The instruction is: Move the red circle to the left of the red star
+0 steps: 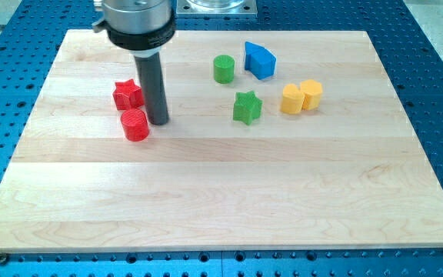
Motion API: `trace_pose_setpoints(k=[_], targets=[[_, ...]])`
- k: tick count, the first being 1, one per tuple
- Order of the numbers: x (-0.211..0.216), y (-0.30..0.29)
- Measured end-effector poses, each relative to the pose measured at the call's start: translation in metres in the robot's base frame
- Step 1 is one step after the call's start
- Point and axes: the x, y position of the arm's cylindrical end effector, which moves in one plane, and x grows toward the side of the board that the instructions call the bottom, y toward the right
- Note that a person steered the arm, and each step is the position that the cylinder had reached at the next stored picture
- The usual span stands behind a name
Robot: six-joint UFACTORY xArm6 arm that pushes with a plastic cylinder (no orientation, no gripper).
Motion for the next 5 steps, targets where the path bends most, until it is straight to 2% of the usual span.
trace_pose_setpoints(k=[2,3,4,5], targets=[[0.014,-0.126],[0.015,-0.135],[-0.019,-0.074],[-0.026,-0.019]])
